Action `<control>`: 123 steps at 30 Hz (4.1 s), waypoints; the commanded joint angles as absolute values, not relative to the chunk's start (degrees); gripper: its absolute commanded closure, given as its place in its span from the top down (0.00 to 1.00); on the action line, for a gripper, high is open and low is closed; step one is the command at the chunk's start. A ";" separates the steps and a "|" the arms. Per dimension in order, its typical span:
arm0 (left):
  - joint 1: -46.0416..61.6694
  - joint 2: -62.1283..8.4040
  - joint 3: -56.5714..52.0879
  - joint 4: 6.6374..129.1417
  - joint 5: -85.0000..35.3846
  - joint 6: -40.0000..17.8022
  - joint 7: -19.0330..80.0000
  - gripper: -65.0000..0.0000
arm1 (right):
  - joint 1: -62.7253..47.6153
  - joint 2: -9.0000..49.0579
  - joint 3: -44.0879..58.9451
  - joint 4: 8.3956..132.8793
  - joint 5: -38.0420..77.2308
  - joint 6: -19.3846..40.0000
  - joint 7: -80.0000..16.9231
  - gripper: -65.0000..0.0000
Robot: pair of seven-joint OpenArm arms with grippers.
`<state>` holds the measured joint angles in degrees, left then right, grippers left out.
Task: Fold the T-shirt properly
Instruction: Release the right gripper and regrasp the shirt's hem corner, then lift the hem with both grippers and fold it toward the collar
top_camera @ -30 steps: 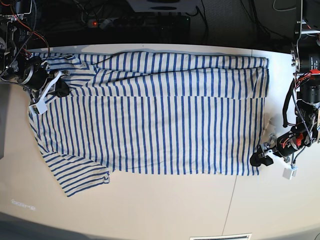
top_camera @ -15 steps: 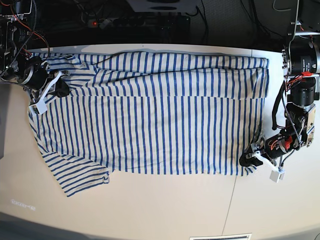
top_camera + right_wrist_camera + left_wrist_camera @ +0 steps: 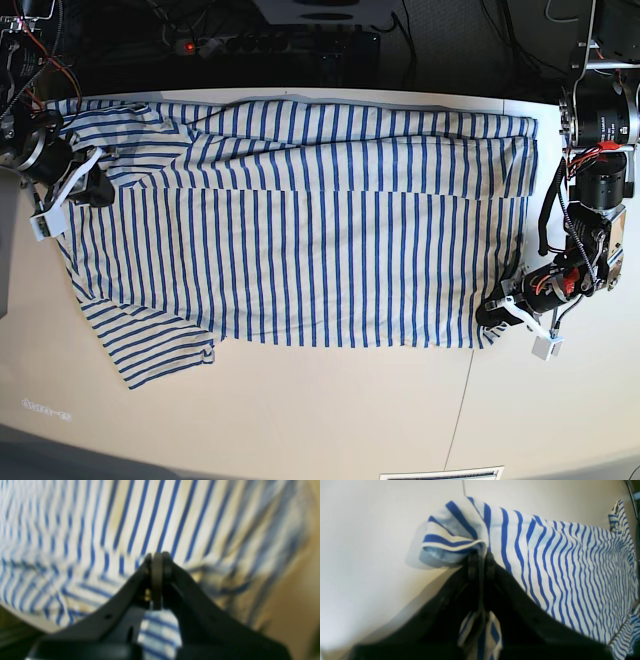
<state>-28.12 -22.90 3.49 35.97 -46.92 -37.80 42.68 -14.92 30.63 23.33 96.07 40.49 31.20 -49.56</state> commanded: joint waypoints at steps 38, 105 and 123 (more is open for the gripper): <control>-28.75 -23.51 3.75 36.05 -46.76 -40.00 48.69 0.00 | 37.43 34.68 24.62 22.17 32.18 32.88 -44.75 0.53; -20.56 -36.47 3.75 55.22 -85.00 -40.00 80.00 0.00 | 23.97 42.09 0.45 56.05 42.81 34.96 -56.95 0.00; -16.64 -36.18 3.75 59.96 -85.00 -40.00 80.00 0.00 | 21.47 42.06 0.54 57.12 44.01 34.72 -57.87 0.57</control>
